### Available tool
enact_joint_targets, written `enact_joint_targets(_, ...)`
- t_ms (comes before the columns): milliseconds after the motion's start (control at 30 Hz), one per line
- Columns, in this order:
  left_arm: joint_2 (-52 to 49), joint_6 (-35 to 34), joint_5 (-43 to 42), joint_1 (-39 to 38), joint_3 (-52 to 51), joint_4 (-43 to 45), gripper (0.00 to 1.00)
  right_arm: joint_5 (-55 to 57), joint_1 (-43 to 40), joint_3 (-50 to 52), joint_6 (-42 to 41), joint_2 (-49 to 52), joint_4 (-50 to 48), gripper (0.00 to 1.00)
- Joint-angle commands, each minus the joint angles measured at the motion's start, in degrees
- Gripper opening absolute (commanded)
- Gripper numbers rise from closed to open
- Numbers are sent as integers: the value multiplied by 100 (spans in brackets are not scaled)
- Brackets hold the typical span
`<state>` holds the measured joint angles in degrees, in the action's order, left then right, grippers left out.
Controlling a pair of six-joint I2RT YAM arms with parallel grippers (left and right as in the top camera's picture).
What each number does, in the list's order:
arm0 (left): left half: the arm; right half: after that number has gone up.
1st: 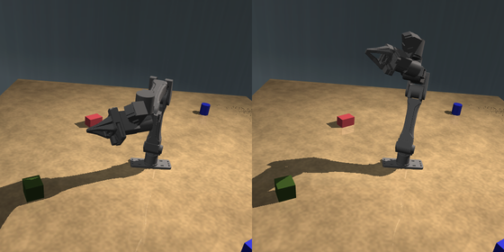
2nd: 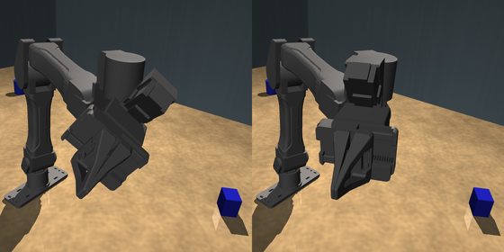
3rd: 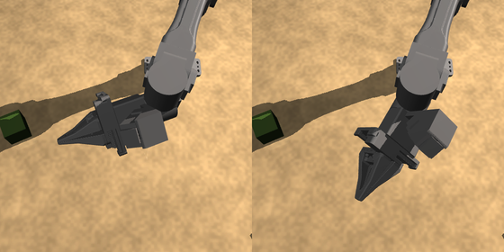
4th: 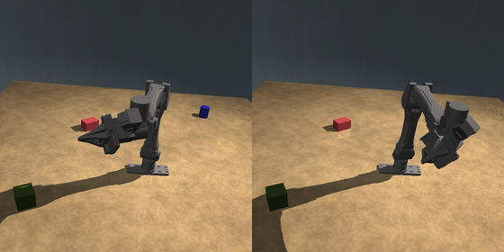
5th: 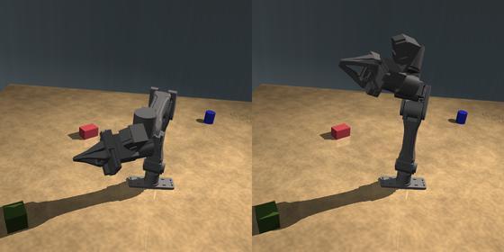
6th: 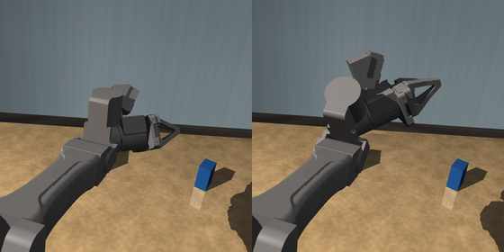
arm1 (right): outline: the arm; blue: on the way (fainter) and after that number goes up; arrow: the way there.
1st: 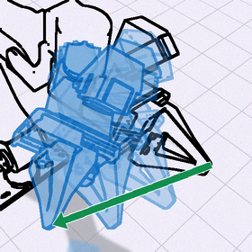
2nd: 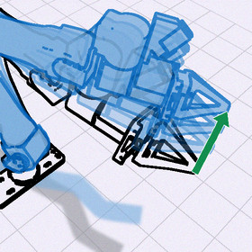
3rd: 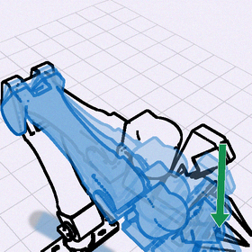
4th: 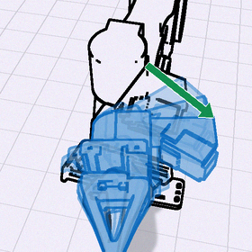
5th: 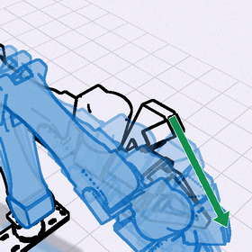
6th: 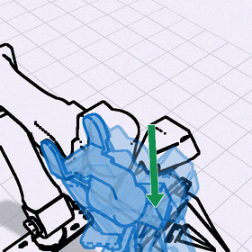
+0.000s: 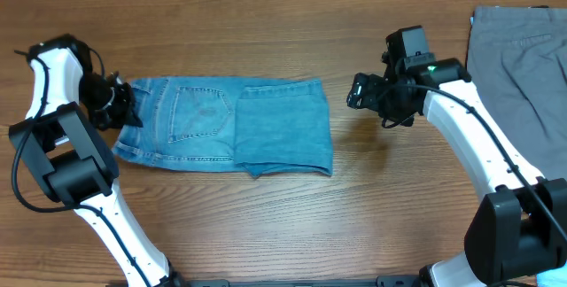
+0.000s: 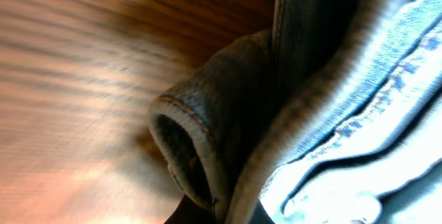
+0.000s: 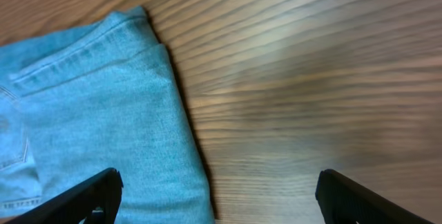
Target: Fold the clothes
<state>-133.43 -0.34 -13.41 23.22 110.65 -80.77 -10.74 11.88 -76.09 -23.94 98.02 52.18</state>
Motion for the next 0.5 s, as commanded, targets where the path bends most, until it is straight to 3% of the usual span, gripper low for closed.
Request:
enact_joint_targets(0, 197, -205, -28, -83, 643, -269, 4, -494, 184, 457, -28, 9, -551, 93)
enact_joint_targets(233, 1113, -201, -787, -839, 964, -584, 4, -568, 704, 1213, -529, 114, -1703, 96)
enact_joint_targets(467, 1777, -210, -905, -2009, 964, -551, 4, -654, 999, 1272, -826, 560, -1980, 96)
